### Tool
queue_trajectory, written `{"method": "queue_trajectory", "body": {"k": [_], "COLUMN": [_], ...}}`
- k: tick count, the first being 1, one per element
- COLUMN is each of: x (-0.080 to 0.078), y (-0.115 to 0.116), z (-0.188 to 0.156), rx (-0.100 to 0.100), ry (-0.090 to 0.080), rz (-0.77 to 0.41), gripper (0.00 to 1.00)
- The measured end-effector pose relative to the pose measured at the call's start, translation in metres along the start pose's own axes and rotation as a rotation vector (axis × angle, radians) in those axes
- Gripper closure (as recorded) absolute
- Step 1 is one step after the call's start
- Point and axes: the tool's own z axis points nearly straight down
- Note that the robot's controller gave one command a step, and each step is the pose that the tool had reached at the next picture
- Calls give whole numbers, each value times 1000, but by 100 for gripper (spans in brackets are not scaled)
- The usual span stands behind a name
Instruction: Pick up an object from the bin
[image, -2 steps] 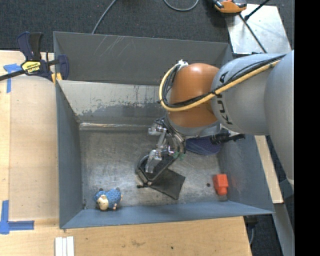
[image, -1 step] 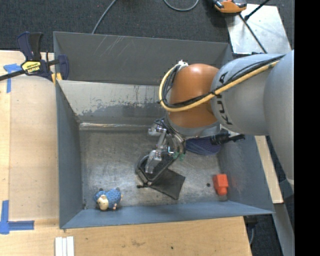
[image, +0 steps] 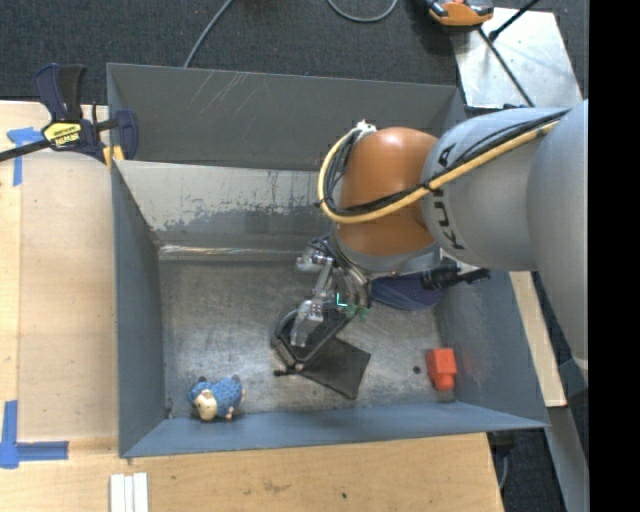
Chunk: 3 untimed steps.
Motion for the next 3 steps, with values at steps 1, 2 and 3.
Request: {"method": "queue_trajectory", "body": {"k": [1,2,3], "x": [-14,29,34], "y": [-34,-40,-28], "z": [-101,-36,13], "rx": [7,5,6], "ry": [-2,11,-5], "rz": [-408,-676,-726], "gripper": [0,0,0]}}
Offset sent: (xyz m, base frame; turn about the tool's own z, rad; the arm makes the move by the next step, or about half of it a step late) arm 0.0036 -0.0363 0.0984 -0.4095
